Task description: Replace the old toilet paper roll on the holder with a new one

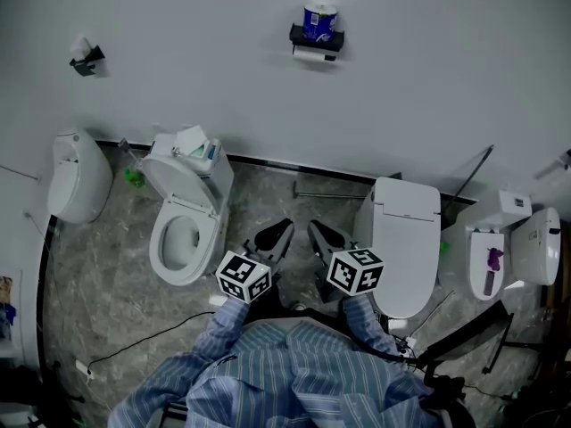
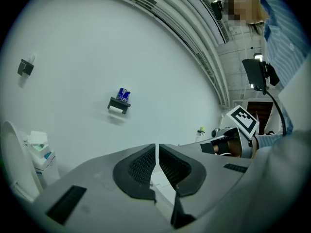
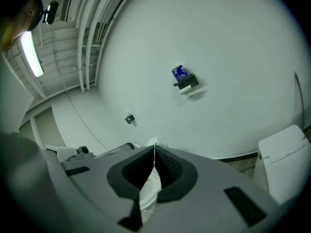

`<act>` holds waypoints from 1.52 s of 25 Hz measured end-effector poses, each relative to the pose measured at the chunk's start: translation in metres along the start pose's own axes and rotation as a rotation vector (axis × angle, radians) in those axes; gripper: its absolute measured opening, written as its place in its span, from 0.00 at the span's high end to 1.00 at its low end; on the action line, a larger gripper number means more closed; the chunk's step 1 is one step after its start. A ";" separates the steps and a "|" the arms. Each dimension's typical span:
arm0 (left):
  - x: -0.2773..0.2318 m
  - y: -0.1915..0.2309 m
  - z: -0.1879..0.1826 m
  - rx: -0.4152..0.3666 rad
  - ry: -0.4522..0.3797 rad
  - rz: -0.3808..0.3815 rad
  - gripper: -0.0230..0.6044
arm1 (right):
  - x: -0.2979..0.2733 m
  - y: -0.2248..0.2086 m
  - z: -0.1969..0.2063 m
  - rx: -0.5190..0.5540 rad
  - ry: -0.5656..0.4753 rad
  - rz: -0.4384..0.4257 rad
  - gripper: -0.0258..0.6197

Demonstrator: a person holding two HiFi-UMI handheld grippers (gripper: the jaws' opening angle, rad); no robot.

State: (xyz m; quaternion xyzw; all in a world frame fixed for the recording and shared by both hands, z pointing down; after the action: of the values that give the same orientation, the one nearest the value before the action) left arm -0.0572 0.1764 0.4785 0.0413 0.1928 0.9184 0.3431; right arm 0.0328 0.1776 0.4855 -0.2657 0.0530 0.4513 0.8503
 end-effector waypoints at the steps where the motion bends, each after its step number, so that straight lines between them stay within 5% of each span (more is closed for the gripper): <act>1: -0.003 0.006 -0.004 -0.001 -0.002 -0.001 0.95 | -0.006 -0.002 -0.004 -0.002 0.000 0.004 0.95; 24: -0.030 0.199 -0.076 0.036 -0.004 0.028 0.95 | -0.185 0.003 -0.064 -0.042 -0.013 0.081 0.95; 38: -0.063 0.214 -0.069 0.058 0.073 0.090 0.95 | -0.206 -0.023 -0.075 -0.058 -0.029 0.091 0.95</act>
State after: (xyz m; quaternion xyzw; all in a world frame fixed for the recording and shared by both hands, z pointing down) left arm -0.1552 -0.0345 0.4998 0.0263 0.2295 0.9279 0.2927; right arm -0.0582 -0.0224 0.4985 -0.2811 0.0395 0.4946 0.8215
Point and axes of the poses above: the fingertips, and each gripper's own axes: x backward along the fingers, y to its left, z out of its underside, the point moved 3 cm from there along x, backward along the fingers, and after that the axes turned 5 degrees about x, right-handed, at the moved point
